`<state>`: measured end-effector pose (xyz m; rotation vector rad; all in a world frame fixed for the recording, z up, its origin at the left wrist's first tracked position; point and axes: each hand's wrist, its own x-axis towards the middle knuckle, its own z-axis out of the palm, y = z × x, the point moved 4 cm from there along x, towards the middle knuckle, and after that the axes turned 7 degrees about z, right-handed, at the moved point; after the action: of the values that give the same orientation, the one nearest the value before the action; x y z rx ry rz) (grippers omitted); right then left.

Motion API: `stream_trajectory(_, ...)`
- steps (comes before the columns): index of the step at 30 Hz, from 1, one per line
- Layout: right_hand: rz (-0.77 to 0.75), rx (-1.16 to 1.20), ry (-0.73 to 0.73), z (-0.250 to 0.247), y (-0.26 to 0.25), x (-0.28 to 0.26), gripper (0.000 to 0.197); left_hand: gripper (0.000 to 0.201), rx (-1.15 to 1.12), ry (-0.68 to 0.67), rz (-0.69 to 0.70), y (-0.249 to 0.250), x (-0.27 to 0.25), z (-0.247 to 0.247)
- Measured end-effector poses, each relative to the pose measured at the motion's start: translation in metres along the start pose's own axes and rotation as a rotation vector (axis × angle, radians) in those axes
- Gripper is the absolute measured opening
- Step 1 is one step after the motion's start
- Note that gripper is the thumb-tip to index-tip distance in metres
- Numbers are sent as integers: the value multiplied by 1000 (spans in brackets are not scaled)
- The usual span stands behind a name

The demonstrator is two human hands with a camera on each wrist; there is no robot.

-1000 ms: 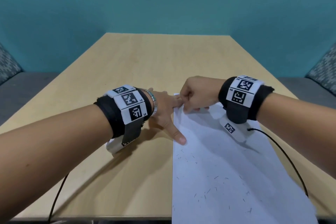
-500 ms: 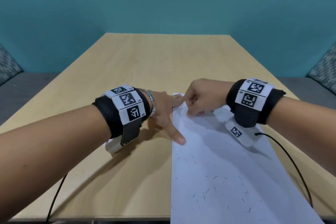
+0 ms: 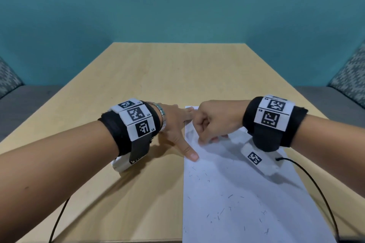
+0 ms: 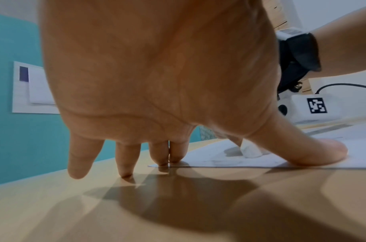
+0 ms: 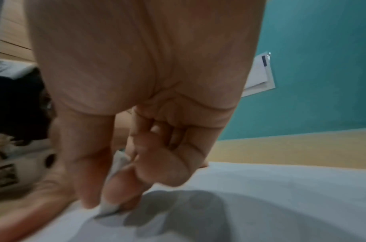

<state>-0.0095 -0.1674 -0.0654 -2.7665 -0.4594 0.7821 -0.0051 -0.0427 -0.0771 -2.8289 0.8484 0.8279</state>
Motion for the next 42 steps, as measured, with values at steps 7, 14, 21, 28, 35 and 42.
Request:
stream_trajectory(7, 1, -50, 86, 0, 2, 1, 15, 116, 47, -27, -6, 9, -6, -6)
stream_trajectory(14, 23, -95, 210, -11, 12, 4, 17, 121, 99, -56, -22, 13, -6, -7)
stream_trajectory(21, 53, -77, 270, -14, 17, 8, 14, 123, 87, -52, -13, 12, -6, -6)
stream_trajectory(28, 59, -53, 203, -13, 16, 13, 12, 122, 76, -40, -8, 11, -4, -5)
stream_trajectory(35, 36, -13, 62, -5, 16, -2, 17, 123, 77, -49, -12, 9, -2, -7)
stream_trajectory(42, 163, 8, 163, -18, 44, -5, 18, 134, 144, -50, -35, 19, 5, -17)
